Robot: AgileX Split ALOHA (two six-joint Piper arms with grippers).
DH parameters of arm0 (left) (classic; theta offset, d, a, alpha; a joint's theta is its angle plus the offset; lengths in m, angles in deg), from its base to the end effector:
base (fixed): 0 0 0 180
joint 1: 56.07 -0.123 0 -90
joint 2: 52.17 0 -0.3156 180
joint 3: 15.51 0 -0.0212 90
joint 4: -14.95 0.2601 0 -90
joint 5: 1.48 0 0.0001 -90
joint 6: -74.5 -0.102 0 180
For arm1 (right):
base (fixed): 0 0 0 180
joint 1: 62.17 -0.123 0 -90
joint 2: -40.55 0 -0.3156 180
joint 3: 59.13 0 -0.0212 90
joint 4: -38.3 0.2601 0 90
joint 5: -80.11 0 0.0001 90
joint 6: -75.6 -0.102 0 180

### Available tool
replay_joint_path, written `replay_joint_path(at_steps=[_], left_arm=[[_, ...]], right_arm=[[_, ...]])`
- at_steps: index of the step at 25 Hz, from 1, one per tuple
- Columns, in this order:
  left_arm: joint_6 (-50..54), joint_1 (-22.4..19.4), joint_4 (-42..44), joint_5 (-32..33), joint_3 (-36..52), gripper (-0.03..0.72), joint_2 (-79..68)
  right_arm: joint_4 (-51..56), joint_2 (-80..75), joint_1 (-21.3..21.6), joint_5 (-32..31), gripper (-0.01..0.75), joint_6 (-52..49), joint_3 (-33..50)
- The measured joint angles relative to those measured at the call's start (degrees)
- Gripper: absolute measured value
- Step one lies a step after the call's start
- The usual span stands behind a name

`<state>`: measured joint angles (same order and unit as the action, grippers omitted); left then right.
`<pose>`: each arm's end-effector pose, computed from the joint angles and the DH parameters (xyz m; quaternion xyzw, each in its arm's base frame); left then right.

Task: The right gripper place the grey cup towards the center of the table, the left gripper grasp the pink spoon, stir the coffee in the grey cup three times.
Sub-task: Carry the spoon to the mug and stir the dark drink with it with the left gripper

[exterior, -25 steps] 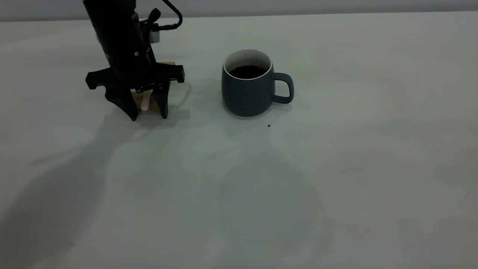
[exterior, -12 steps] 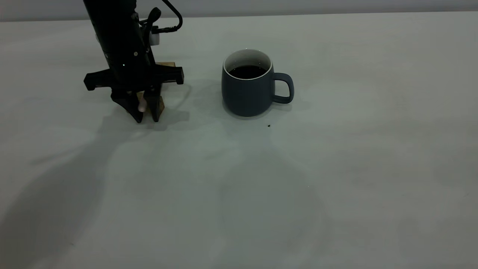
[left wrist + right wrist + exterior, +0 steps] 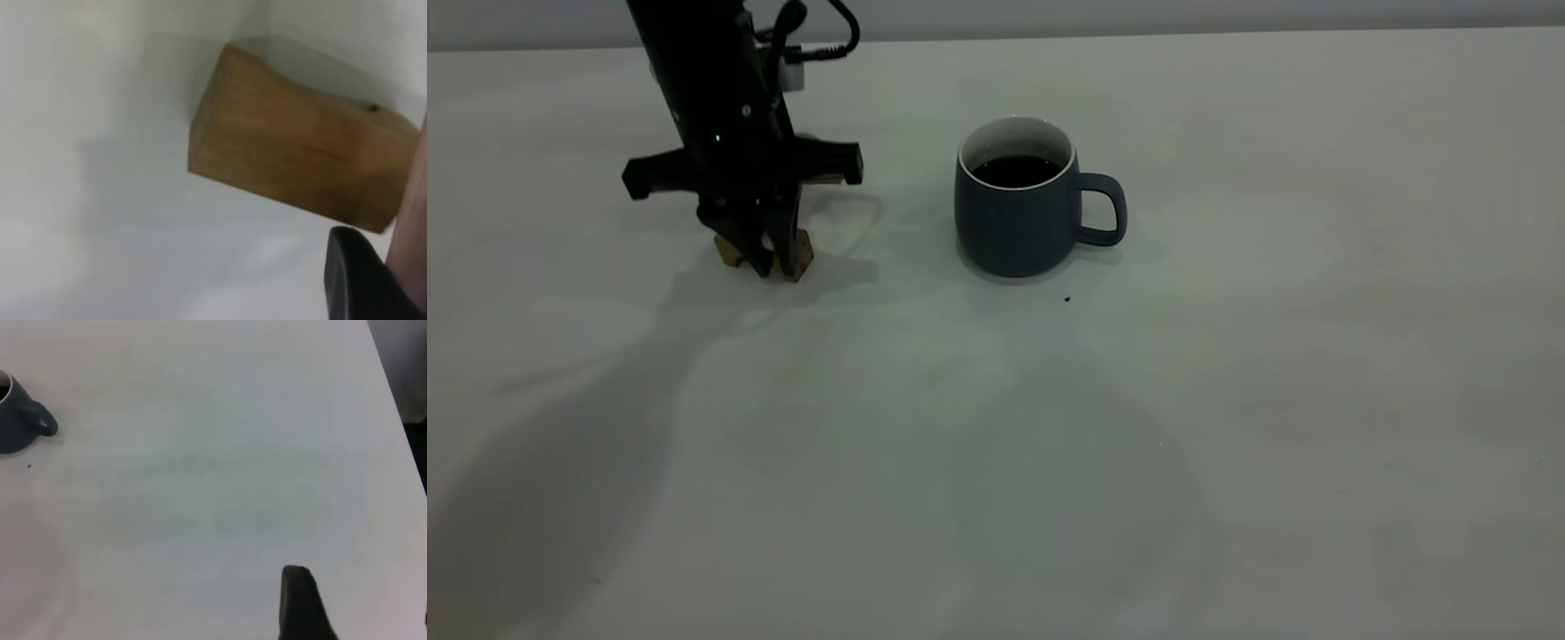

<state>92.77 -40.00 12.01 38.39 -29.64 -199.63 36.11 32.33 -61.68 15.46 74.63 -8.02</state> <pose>0.4621 -0.1366 0.0285 -0.0378 0.9974 -0.0343 0.0515 -0.0150 -0.0034 0.2620 0.0121 0.8826 -0.0171 0.4696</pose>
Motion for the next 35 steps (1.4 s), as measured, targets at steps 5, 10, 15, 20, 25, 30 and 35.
replay_joint_path(at_steps=[5,10,15,20,25,30,35], left_arm=[[0.0,0.0,-3.65,6.57,-3.85,0.148,1.0],[-3.0,0.0,-10.48,16.25,-9.44,0.148,2.07],[-9.31,0.0,-21.25,23.15,-15.12,0.148,2.18],[-13.95,0.0,-34.21,26.47,-17.57,0.148,2.24],[-15.82,0.0,-50.2,26.69,-17.57,0.148,2.24],[-12.55,0.0,-64.97,26.02,-17.57,0.148,2.24],[7.91,0.0,-71.53,24.22,-17.57,0.148,2.24]], right_arm=[[0.0,0.0,0.0,0.0,0.471,0.0,0.0],[0.0,0.0,0.0,0.0,0.471,0.0,0.0],[0.0,0.0,0.0,0.0,0.471,0.0,0.0],[0.0,0.0,0.0,0.0,0.471,0.0,0.0],[0.0,0.0,0.0,0.0,0.471,0.0,0.0],[0.0,0.0,0.0,0.0,0.471,0.0,0.0],[0.0,0.0,0.0,0.0,0.471,0.0,0.0]])
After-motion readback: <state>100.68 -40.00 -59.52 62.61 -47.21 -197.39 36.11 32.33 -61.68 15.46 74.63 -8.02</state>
